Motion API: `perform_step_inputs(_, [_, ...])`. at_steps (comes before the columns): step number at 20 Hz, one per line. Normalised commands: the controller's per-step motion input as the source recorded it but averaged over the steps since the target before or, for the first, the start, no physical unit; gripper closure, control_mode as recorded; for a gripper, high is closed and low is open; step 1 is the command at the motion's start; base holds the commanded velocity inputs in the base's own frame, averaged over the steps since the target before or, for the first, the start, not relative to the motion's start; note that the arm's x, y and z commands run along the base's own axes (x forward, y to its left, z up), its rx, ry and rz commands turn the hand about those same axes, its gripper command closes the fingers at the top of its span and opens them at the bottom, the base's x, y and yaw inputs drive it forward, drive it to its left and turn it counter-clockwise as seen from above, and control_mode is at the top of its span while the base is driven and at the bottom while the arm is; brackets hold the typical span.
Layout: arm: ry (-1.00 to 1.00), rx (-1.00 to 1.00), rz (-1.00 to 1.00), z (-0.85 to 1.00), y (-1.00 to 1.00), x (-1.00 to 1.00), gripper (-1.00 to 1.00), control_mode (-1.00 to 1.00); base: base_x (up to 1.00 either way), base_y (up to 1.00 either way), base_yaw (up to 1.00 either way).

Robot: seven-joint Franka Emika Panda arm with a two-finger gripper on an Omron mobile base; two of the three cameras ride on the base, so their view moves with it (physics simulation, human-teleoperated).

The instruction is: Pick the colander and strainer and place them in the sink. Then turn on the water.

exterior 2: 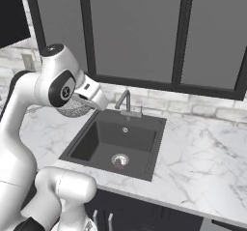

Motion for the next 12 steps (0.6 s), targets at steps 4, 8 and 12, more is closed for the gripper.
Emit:
perform_step_inputs(4, [0.0, 0.0, 0.0, 0.0, 0.0, 0.0, 1.0, 1.0, 0.51, 0.0, 0.04])
perform_step_inputs(8, [0.0, 0.0, 0.0, 0.0, 0.0, 0.0, 1.0, 1.0, 0.55, 0.0, 0.04])
perform_step_inputs(12, [0.0, 0.0, 0.0, 0.0, 0.0, 0.0, 1.0, 1.0, 0.61, 0.0, 0.05])
